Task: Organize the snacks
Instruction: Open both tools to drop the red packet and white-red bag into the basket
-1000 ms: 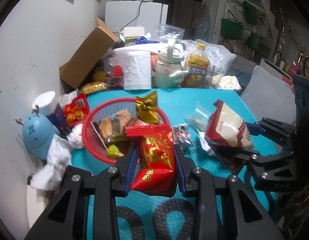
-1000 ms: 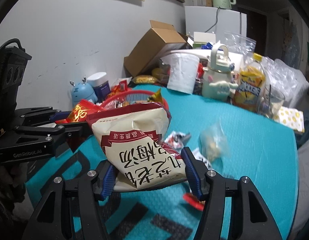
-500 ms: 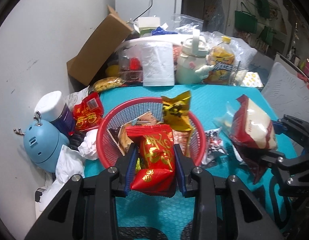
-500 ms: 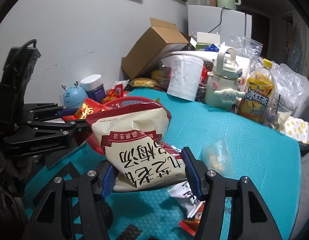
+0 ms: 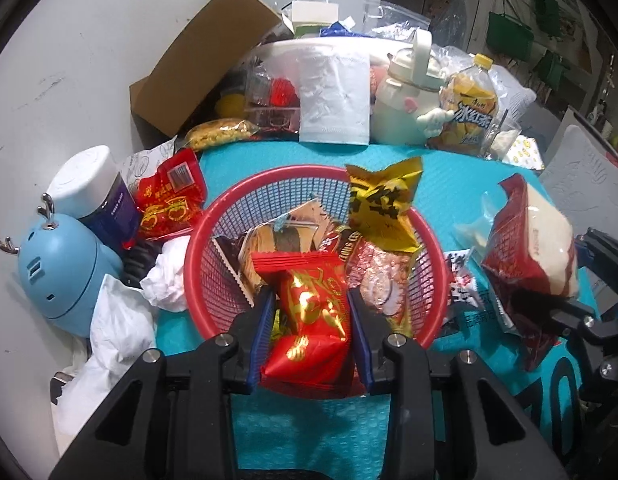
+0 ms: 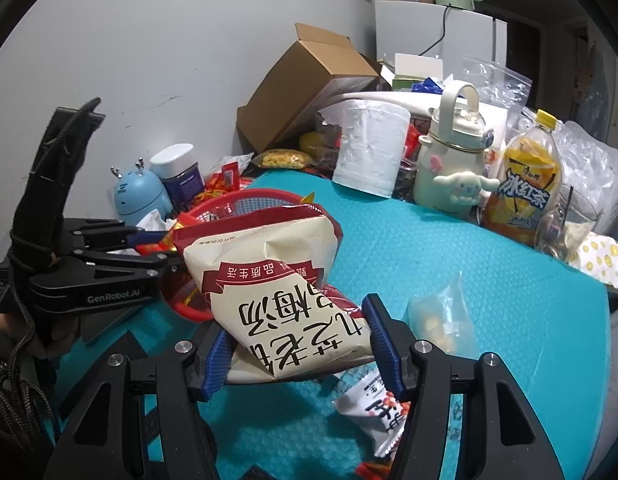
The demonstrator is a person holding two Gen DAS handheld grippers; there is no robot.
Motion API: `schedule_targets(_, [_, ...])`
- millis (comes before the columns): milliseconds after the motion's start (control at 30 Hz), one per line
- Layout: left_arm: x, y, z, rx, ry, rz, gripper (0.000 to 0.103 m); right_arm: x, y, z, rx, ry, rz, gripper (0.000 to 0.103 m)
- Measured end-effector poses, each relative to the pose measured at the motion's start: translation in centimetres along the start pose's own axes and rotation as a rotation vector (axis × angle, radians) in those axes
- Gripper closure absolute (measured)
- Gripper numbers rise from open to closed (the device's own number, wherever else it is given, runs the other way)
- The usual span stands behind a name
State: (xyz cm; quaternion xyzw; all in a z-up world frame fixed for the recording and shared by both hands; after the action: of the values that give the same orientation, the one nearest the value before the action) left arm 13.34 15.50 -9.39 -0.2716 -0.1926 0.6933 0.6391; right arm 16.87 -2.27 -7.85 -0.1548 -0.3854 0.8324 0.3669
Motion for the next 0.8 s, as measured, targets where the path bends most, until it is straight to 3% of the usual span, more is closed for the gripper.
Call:
schedule_targets(100, [0.4,-0.1,-0.2,0.010,-0.027,0.006,0.057,0.0,-0.2,-0.3,0.004,0.002,0.002,0.042])
schedule_targets(167, [0.6,-0.1,0.0,0.005,-0.006,0.018,0.036,0.0,-0.3,-0.5,0.007,0.002,0.002,0.043])
schedule_targets(233, [0.9,-0.3,0.4,-0.015,-0.010,0.025,0.029,0.1,-0.6,-0.7,0.008,-0.002,0.001,0.043])
schedule_targets(467, [2.3,-0.4,1.2,-0.024,0.011,0.063,0.029,0.7,-2.1,-1.4,-0.005,-0.002,0.016,0.042])
schedule_targets(800, [4.8,-0.8,2.1,-0.034,-0.020,0.073,0.029,2.9,-4.7,-3.2,-0.014,-0.021,0.071,0.042])
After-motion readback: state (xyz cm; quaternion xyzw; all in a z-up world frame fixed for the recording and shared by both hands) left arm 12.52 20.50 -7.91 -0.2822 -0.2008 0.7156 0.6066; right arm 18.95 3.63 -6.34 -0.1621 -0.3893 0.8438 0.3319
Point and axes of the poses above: each gripper's, at about its wrist camera, not at the fingertips, and z roughly against the way its jaws point, x to its left, y to its underside, the point moved 4 cm from there along -z, roughly the way its jaws point, and after that the axes turned 4 degrees about y, right-handed, at the moved point
